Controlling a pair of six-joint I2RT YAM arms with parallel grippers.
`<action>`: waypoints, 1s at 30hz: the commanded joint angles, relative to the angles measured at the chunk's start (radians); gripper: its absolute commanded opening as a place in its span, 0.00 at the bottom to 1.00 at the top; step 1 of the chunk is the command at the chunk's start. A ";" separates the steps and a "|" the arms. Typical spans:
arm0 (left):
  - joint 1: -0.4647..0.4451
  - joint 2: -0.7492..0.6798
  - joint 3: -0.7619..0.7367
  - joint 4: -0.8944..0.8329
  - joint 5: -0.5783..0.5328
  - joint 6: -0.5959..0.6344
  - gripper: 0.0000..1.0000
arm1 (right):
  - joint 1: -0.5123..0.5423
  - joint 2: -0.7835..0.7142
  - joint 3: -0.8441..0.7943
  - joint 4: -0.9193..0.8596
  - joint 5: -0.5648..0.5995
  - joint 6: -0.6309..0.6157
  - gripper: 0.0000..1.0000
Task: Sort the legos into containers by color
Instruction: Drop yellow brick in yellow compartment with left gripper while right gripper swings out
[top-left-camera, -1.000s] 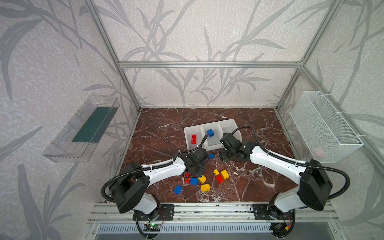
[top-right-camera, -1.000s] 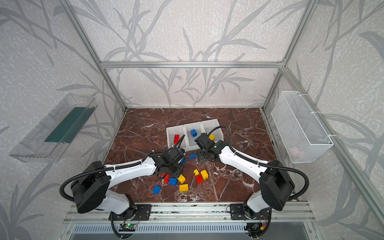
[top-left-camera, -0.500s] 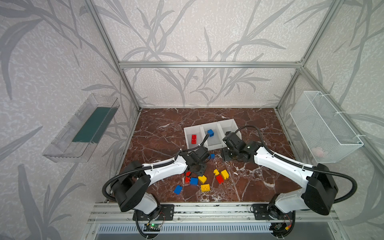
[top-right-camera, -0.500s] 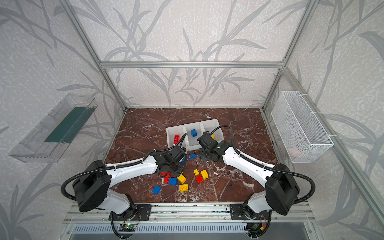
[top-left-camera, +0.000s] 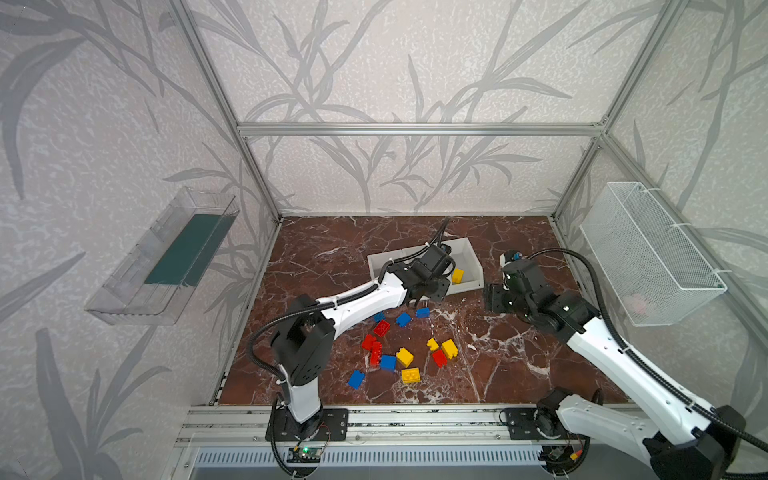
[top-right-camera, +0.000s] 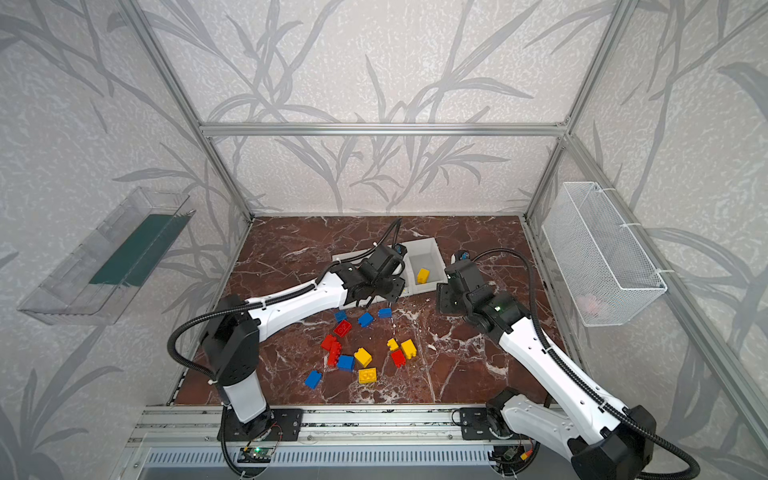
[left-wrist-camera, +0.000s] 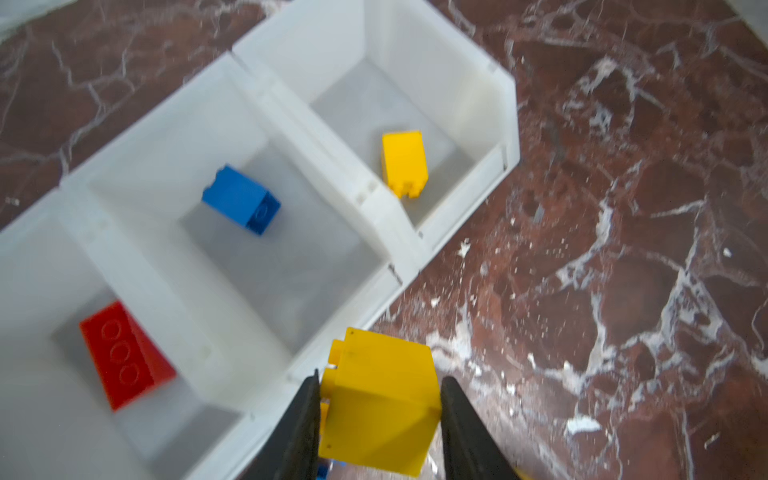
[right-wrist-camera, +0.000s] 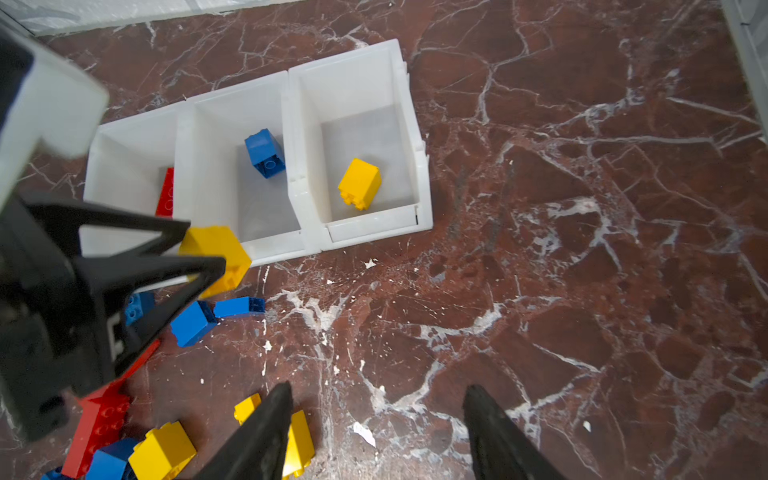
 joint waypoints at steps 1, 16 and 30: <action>0.016 0.111 0.153 -0.005 0.021 0.048 0.35 | -0.027 -0.044 -0.016 -0.073 0.001 -0.037 0.66; 0.078 0.446 0.619 -0.085 0.049 0.026 0.36 | -0.069 -0.079 -0.034 -0.091 -0.034 -0.057 0.66; 0.112 0.120 0.170 0.150 0.062 -0.033 0.41 | -0.230 0.001 -0.150 -0.083 -0.093 0.056 0.67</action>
